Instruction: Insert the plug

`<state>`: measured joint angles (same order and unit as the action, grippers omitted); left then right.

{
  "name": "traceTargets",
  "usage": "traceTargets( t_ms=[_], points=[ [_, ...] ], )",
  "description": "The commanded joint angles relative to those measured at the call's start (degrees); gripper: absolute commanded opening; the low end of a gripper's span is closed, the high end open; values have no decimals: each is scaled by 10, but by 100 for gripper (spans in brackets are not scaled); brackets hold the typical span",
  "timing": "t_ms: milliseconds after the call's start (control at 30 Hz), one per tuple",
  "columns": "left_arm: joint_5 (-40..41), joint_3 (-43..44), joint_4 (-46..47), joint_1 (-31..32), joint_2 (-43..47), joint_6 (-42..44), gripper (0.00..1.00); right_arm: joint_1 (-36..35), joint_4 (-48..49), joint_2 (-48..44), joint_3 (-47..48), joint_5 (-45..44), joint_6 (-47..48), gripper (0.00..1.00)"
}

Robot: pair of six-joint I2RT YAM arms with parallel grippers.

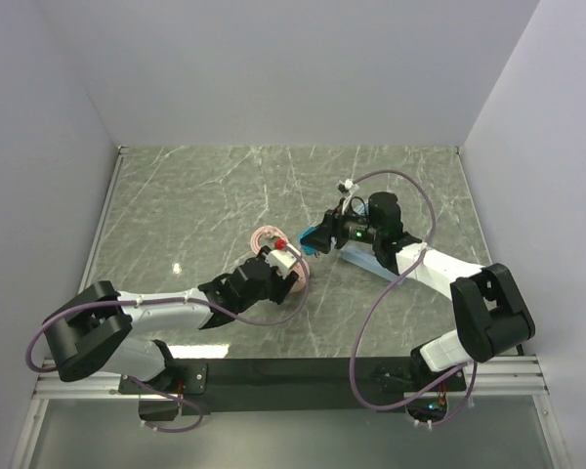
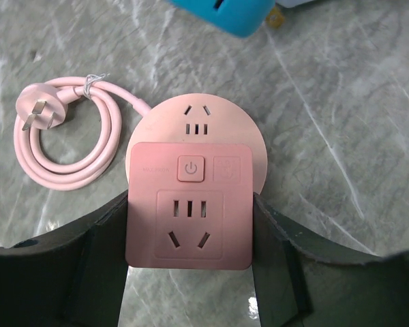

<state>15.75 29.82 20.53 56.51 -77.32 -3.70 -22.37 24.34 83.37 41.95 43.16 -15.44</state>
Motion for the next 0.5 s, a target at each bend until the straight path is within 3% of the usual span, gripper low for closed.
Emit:
traceTargets(
  t_ms=[0,300,467],
  points=[
    [-99,8,54,-23,6,99,0,11,63,-21,-9,46,16,15],
    [-186,27,33,-38,-11,192,0,30,179,7,-56,134,-1,15],
    [-208,42,26,-47,-34,204,1,30,177,-8,-63,148,13,15]
  ],
)
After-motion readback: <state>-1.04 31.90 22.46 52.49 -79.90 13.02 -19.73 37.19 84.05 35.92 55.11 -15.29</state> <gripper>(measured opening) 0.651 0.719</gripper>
